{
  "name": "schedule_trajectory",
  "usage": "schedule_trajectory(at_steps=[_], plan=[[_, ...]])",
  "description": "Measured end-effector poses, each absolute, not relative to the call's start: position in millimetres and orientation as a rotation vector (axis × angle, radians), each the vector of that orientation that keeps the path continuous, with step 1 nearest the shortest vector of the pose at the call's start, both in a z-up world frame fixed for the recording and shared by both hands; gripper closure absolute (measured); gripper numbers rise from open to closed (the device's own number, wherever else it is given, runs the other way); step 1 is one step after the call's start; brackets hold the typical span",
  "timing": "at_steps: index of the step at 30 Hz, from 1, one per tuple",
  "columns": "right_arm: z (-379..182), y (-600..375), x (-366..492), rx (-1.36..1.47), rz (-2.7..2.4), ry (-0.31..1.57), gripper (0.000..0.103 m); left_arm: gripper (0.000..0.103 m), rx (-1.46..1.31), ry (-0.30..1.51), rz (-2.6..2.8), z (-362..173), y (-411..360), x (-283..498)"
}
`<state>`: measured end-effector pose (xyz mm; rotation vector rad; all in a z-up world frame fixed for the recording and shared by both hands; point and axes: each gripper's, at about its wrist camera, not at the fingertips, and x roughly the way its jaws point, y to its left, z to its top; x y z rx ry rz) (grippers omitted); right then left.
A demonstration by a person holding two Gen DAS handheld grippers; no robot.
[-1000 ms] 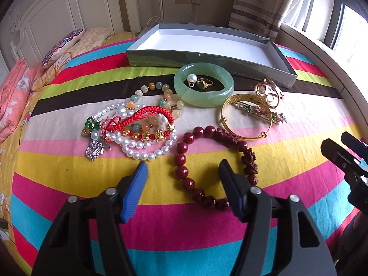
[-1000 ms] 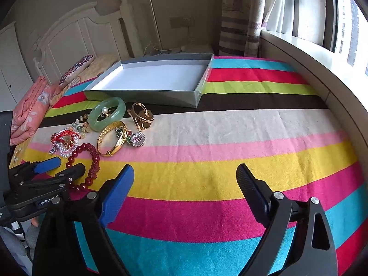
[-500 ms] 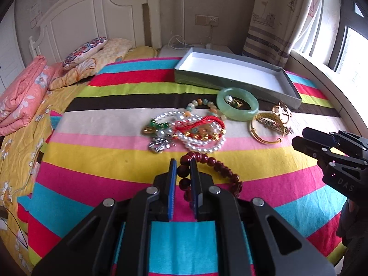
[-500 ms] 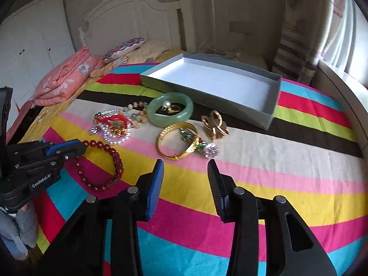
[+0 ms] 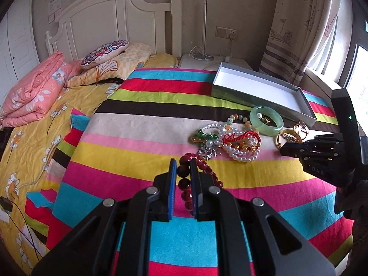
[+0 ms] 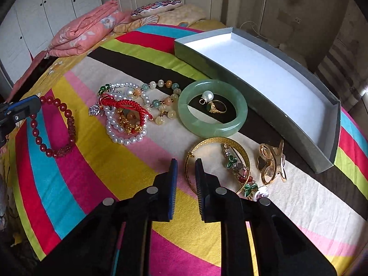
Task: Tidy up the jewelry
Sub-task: 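Grasp the dark red bead bracelet with the left tool while the right tool grasps the gold bangle, then place the red bracelet in the gray box with the left tool while the right tool drops the bangle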
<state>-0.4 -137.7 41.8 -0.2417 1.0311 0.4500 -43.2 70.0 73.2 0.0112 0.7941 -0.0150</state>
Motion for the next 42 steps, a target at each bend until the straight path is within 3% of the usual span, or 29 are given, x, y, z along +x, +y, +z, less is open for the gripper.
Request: schedule_trajectory(at_steps=[3, 7, 13, 21, 30, 33, 35, 36, 37, 39, 41, 42], plan=[[38.7, -138.8, -7.8, -0.241, 0.499, 1.01, 0.097, 0.092, 0.033, 0.778, -0.034, 81.9, 63.0, -40.6], [46.8, -146.4, -24.7, -0.173, 0.536, 0.962, 0.098, 0.092, 0.067, 0.759, -0.059, 96.7, 50.8, -30.8], [82.2, -173.3, -26.4, 0.037, 0.598, 0.868, 0.098, 0.092, 0.114, 0.719, -0.103, 127.0, 27.4, -1.3], [127.5, -201.9, 5.8, 0.082, 0.507, 0.762, 0.099, 0.092, 0.127, 0.716, -0.198, 167.5, -16.4, 83.4], [130.3, -227.9, 35.3, 0.138, 0.48, 0.807, 0.096, 0.092, 0.155, 0.759, -0.236, 165.8, -63.7, 155.3], [111.1, -230.0, 32.3, 0.155, 0.478, 0.85, 0.089, 0.092, 0.156, 0.784, -0.234, 152.8, -72.2, 175.9], [99.0, -224.7, 23.3, 0.142, 0.5, 0.884, 0.067, 0.092, 0.166, 0.788, -0.228, 146.2, -78.8, 187.9], [94.7, -220.0, 17.3, 0.125, 0.515, 0.891, 0.039, 0.092, 0.168, 0.792, -0.224, 142.6, -81.1, 192.9], [91.3, -214.6, 10.9, 0.106, 0.527, 0.89, 0.028, 0.092, 0.166, 0.798, -0.22, 139.3, -81.7, 197.3], [84.9, -200.8, -0.8, 0.052, 0.553, 0.903, 0.03, 0.092, 0.16, 0.81, -0.21, 132.5, -84.7, 206.5], [76.1, -186.3, -7.6, -0.007, 0.556, 0.937, 0.04, 0.092, 0.146, 0.823, -0.203, 126.6, -84.1, 212.1], [69.6, -180.0, -9.1, -0.03, 0.553, 0.962, 0.05, 0.092, 0.138, 0.828, -0.202, 124.6, -83.0, 213.5]])
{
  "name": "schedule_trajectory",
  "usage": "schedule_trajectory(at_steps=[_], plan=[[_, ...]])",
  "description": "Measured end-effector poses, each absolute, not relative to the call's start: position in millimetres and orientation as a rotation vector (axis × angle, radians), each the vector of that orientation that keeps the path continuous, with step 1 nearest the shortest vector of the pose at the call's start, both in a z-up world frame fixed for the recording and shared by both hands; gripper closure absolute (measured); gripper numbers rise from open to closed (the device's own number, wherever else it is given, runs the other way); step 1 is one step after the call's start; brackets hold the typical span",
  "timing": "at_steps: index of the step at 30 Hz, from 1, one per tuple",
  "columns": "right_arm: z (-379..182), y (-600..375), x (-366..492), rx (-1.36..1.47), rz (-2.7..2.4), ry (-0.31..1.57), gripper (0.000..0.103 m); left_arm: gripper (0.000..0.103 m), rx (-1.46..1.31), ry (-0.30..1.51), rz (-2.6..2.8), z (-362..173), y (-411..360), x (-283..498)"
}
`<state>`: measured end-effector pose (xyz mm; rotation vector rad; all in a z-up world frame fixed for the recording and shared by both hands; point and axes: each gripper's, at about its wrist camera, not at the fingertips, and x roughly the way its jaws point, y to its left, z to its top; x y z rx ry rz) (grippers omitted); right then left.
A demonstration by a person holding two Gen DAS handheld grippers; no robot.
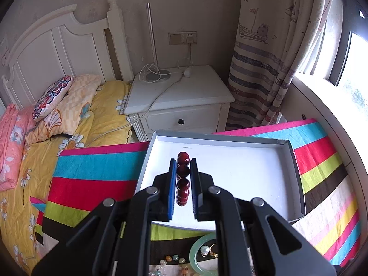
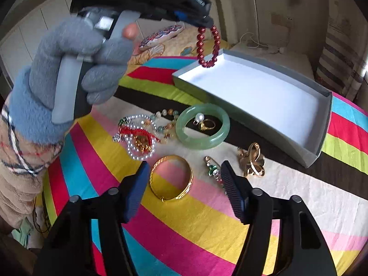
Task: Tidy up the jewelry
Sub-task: 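Place the red bracelet in the gray box with the left tool while the right tool drops the bangle, then grasp the pale green jade bangle with the right tool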
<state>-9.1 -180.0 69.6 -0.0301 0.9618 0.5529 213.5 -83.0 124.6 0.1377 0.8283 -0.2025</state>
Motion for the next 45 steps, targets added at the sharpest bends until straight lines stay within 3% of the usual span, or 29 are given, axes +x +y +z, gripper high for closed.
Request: schedule_trajectory(at_steps=[3, 6, 9, 14, 22, 30, 33, 35, 37, 39, 43, 45], plan=[[47.3, -166.2, -9.4, -0.109, 0.496, 1.032, 0.071, 0.092, 0.134, 0.834, -0.208, 118.5, -80.8, 211.2], [42.8, -157.2, -13.5, -0.153, 0.471, 1.02, 0.076, 0.092, 0.144, 0.834, -0.213, 114.4, -78.9, 206.2], [41.8, -141.0, -22.1, -0.304, 0.412, 0.972, 0.097, 0.092, 0.146, 0.832, -0.221, 115.0, -76.4, 201.8], [55.4, -141.6, -41.0, -0.324, 0.396, 0.852, 0.098, 0.092, 0.194, 0.794, -0.215, 124.0, -76.2, 195.2], [111.3, -204.2, 19.6, -0.208, 0.227, 0.76, 0.098, 0.092, 0.202, 0.816, -0.216, 125.7, -77.8, 210.5], [88.1, -237.4, 122.8, -0.146, 0.119, 0.867, 0.097, 0.092, 0.209, 0.892, -0.175, 96.8, -78.2, 240.9], [74.6, -237.6, 141.1, -0.11, 0.114, 0.894, 0.095, 0.089, 0.214, 0.916, -0.168, 84.7, -71.9, 249.2], [68.5, -240.3, 149.3, -0.064, 0.127, 0.929, 0.081, 0.066, 0.211, 0.925, -0.165, 79.9, -65.9, 250.4], [70.5, -243.9, 149.0, -0.015, 0.148, 0.905, 0.027, 0.053, 0.209, 0.919, -0.161, 77.7, -59.2, 249.2], [71.3, -243.4, 145.7, -0.03, 0.164, 0.885, 0.025, 0.053, 0.22, 0.932, -0.178, 72.3, -56.3, 246.2], [64.5, -224.6, 127.0, -0.107, 0.214, 0.929, 0.043, 0.053, 0.294, 0.973, -0.178, 52.3, -59.9, 235.8], [58.9, -213.3, 114.3, -0.153, 0.237, 0.944, 0.045, 0.053, 0.319, 1.012, -0.164, 38.8, -59.6, 230.8]])
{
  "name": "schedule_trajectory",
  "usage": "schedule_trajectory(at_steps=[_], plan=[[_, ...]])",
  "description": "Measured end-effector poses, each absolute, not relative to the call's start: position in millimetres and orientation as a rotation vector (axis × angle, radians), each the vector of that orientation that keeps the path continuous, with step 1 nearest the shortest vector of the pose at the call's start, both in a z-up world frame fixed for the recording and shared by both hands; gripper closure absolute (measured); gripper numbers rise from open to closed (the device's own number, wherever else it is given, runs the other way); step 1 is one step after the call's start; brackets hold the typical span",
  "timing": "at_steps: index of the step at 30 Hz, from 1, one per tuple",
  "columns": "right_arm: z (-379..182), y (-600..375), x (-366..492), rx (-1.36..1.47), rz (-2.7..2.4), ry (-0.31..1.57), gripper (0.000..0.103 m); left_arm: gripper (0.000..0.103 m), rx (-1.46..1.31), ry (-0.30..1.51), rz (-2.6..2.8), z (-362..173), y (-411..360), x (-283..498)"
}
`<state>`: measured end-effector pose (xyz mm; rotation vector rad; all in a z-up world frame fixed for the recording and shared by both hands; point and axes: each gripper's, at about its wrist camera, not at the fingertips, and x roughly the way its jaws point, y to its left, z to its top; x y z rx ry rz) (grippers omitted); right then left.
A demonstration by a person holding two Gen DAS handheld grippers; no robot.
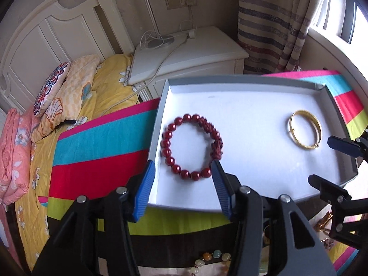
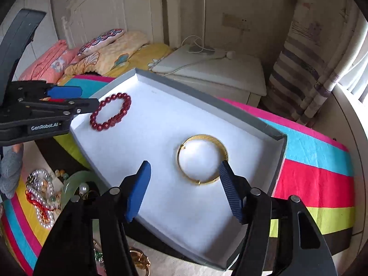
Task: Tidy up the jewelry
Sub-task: 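Grasp the pale green jade bangle with the right tool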
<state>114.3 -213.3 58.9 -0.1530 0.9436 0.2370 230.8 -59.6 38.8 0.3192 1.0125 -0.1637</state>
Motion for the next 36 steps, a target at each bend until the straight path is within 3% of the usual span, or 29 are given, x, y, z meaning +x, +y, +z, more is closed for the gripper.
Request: schedule_trajectory(at_steps=[8, 16, 19, 24, 27, 33, 35, 36], plan=[[52.6, -208.2, 97.8, -0.101, 0.332, 1.053, 0.046, 0.051, 0.259, 1.08, -0.192, 21.6, -37.2, 187.1], [47.4, -196.0, 50.6, -0.104, 0.424, 1.048, 0.044, 0.05, 0.221, 1.056, -0.167, 21.6, -18.9, 119.3], [48.3, -191.6, 31.4, -0.127, 0.417, 1.023, 0.044, 0.049, 0.203, 1.043, -0.164, 23.2, -14.9, 99.8], [77.7, -162.6, -32.5, -0.258, 0.43, 0.781, 0.044, 0.048, 0.158, 1.033, -0.148, 25.5, -10.2, 81.4], [74.9, -129.3, -64.9, -0.339, 0.651, 0.82, 0.045, 0.048, 0.143, 1.028, -0.133, 26.6, -10.2, 75.0], [40.3, -91.3, -70.1, -0.47, 0.749, 0.92, 0.063, 0.047, 0.098, 1.034, -0.118, 30.3, -9.1, 65.1], [40.0, -91.3, -65.4, -0.445, 0.761, 0.933, 0.076, 0.036, 0.021, 1.002, -0.192, 37.0, -2.8, 58.5], [40.1, -90.4, -66.1, -0.441, 0.769, 0.932, 0.084, 0.036, -0.011, 0.975, -0.226, 42.2, 0.4, 52.9]])
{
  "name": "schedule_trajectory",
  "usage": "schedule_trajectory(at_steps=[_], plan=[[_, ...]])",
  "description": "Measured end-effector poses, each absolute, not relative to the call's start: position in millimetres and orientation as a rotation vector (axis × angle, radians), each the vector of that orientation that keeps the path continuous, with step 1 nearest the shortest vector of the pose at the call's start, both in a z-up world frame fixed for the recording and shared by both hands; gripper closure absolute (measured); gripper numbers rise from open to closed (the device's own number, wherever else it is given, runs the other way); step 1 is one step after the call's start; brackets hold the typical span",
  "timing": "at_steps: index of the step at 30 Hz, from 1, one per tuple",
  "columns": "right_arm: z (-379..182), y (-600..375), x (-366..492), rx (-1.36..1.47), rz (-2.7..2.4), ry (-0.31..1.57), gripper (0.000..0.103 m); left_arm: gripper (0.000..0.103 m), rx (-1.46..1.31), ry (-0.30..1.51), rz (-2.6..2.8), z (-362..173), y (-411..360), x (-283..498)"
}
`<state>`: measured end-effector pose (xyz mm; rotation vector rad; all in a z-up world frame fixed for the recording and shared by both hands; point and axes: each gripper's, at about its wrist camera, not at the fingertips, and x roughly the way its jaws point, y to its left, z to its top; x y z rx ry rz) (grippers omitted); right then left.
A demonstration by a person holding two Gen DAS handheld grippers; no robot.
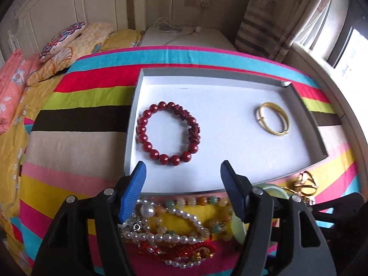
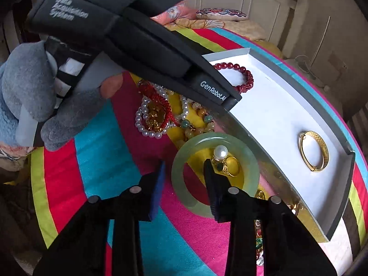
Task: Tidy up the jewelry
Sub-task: 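Grasp the pale green jade bangle with the right tool, then grasp the gold ring with the left tool while the right tool holds the jade bangle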
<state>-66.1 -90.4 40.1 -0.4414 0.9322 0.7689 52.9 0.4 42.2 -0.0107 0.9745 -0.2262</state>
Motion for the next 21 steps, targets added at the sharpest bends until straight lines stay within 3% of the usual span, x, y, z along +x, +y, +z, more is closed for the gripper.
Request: schedule_trajectory(at_steps=[1, 5, 6, 14, 21], plan=[[39.2, -87.4, -68.3, -0.439, 0.769, 0.921, 0.09, 0.035, -0.023, 0.939, -0.243, 48.9, 4.5, 46.2], [43.6, -100.4, -73.1, -0.343, 0.741, 0.887, 0.09, 0.015, -0.022, 0.784, -0.245, 75.7, 24.8, 14.5], [48.0, -108.1, -70.8, -0.295, 0.734, 0.879, 0.09, 0.013, -0.024, 0.759, -0.237, 79.9, 31.4, 7.5], [73.6, -153.3, -79.4, 0.0, 0.744, 0.804, 0.089, 0.013, 0.042, 0.736, -0.235, 74.2, 64.2, -37.0], [89.3, -193.1, -103.2, 0.069, 0.624, 0.749, 0.089, 0.014, 0.22, 0.738, -0.313, 54.6, 30.0, -62.6]])
